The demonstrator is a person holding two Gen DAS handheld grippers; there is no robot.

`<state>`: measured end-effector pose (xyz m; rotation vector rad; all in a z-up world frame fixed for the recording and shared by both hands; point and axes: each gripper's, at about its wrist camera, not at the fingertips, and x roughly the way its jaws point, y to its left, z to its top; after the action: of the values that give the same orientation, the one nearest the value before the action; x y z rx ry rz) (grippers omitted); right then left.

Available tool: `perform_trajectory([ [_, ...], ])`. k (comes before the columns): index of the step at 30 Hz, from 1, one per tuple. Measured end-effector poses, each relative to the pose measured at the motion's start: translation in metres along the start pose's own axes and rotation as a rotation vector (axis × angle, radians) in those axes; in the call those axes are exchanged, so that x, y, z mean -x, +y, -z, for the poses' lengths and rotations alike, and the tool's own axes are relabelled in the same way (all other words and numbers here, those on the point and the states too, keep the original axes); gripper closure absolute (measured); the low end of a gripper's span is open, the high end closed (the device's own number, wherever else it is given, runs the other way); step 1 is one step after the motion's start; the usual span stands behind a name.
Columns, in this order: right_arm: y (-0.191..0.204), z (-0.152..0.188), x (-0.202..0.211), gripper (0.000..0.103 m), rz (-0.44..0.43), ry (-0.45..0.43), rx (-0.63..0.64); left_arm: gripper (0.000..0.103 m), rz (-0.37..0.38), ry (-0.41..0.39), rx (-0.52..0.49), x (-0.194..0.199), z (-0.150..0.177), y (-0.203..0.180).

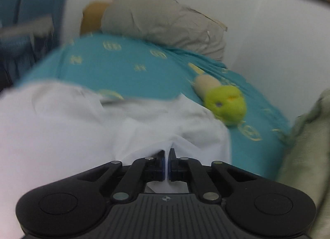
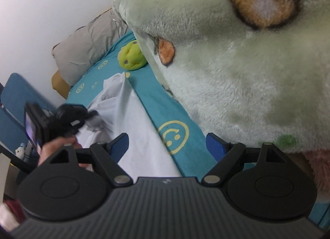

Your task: Fold clothes

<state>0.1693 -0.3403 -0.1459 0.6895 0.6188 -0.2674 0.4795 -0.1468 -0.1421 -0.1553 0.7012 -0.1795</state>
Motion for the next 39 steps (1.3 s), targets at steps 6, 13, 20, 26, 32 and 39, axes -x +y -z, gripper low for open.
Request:
perform_trajectory([
  [6,-0.004,-0.003,-0.004,0.020,0.002,0.015,-0.016,0.067,-0.077,0.094,-0.022,0.000,0.016,0.016],
  [13,0.003,-0.006,0.006,0.020,-0.075,0.043,0.035,0.057,0.091,0.148,0.018,0.119,0.071,0.053],
  [20,0.033,0.012,0.031,0.020,-0.157,0.033,0.183,0.033,0.021,0.118,-0.018,0.261,0.133,0.096],
  [26,0.062,0.033,0.047,0.020,-0.240,0.067,0.289,0.006,-0.051,0.013,-0.044,0.335,0.154,0.121],
  [32,0.079,0.052,0.052,0.020,-0.226,0.108,0.352,0.006,-0.053,0.020,0.192,0.324,0.128,0.190],
  [39,0.090,0.063,0.035,0.020,-0.197,0.118,0.362,0.009,-0.069,0.004,0.617,0.244,0.082,0.309],
])
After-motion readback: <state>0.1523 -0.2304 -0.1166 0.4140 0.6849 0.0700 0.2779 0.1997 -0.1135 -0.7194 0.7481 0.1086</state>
